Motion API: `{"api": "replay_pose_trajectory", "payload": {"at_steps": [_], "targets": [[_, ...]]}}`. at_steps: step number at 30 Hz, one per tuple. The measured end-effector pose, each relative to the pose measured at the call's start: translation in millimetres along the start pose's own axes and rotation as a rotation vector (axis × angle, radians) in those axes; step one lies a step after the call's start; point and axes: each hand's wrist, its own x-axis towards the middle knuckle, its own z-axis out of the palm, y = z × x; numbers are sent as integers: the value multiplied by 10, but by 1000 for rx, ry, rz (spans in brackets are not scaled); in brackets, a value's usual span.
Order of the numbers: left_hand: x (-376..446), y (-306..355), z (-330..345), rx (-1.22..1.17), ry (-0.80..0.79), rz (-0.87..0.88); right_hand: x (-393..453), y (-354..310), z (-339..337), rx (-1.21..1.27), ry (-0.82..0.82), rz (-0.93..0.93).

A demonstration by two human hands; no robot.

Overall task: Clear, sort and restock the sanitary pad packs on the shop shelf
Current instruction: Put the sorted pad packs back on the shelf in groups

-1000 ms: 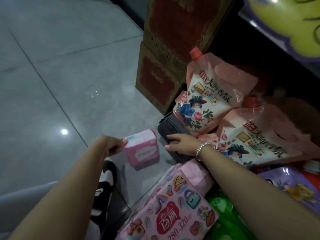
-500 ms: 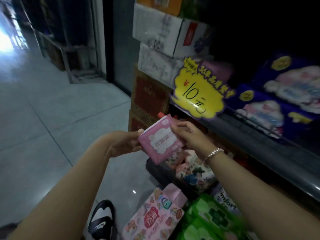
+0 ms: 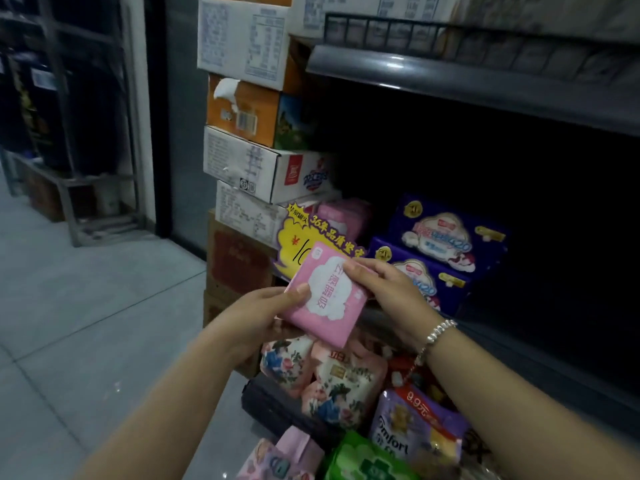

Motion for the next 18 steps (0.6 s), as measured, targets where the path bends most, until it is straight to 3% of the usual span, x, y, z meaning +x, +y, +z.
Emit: {"api": "replay_pose_trajectory", "payload": {"at_steps": [5, 10, 18], "targets": [[296, 15, 249, -220, -23, 100, 159, -26, -123, 52, 18, 54], [544, 139, 505, -259, 16, 279, 443, -417, -231, -77, 115, -86], [1046, -93, 279, 342, 230, 445, 1251, -917, -221, -355, 277, -316]]}}
